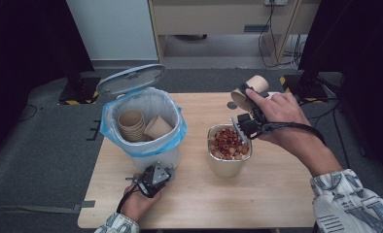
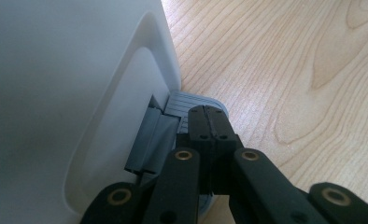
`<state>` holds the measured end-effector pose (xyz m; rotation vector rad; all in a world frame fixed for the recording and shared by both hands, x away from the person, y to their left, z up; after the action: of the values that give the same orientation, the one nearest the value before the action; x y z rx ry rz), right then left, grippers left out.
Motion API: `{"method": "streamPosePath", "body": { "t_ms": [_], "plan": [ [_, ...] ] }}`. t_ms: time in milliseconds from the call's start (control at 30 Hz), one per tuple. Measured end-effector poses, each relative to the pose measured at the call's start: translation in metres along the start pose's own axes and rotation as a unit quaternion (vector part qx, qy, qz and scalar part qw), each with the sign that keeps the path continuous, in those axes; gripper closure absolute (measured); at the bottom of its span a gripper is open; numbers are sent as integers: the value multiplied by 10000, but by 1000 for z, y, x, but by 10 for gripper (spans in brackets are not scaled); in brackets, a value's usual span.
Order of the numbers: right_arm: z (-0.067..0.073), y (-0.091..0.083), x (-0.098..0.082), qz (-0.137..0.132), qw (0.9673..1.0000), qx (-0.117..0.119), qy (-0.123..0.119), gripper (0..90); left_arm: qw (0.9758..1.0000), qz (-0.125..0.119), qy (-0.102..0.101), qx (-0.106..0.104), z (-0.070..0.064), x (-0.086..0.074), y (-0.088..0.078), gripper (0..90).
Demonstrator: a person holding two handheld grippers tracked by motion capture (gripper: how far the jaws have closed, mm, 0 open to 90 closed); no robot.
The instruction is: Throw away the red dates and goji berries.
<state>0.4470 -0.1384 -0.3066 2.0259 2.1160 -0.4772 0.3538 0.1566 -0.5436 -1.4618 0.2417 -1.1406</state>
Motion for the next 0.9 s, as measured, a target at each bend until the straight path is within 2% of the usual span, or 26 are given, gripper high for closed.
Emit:
{"method": "streamPosePath", "body": {
  "t_ms": [100, 133, 167, 200, 233, 333, 467, 900],
  "plan": [
    [-6, 0, -5, 98, 9998, -79, 136, 320, 10000, 1, 5, 5, 0, 0, 0, 898],
    [-1, 1, 0, 68, 9999, -29, 112, 320, 10000, -3, 0, -3, 0, 0, 0, 898],
    [15, 4, 13, -79, 9998, 144, -81, 320, 10000, 0, 4, 2, 0, 0, 0, 898],
    [15, 4, 13, -79, 9998, 144, -81, 320, 10000, 11, 10, 8, 0, 0, 0, 898],
    [23, 7, 19, -75, 9996, 174, -196, 321, 10000, 3, 7, 0, 0, 0, 0, 898],
    [21, 9, 15, -49, 9999, 131, -93, 322, 10000, 0, 0, -9, 0, 0, 0, 898],
    [20, 7, 13, -19, 9997, 103, -213, 323, 10000, 1, 3, -7, 0, 0, 0, 898],
    [23, 6, 12, -43, 9999, 108, -125, 325, 10000, 1, -1, -4, 0, 0, 0, 898]
  ]
}}
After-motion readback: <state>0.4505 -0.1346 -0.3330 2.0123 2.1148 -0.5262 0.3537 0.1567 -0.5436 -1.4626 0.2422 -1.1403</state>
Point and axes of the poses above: each handheld gripper's, and its own axes: y roughly forward along the jaws, x roughly out of its top, z roughly to its left, the point moved 4 cm from there along y, roughly forward along the jaws, and after that the axes turned 14 degrees about z, right-handed, at the moved point
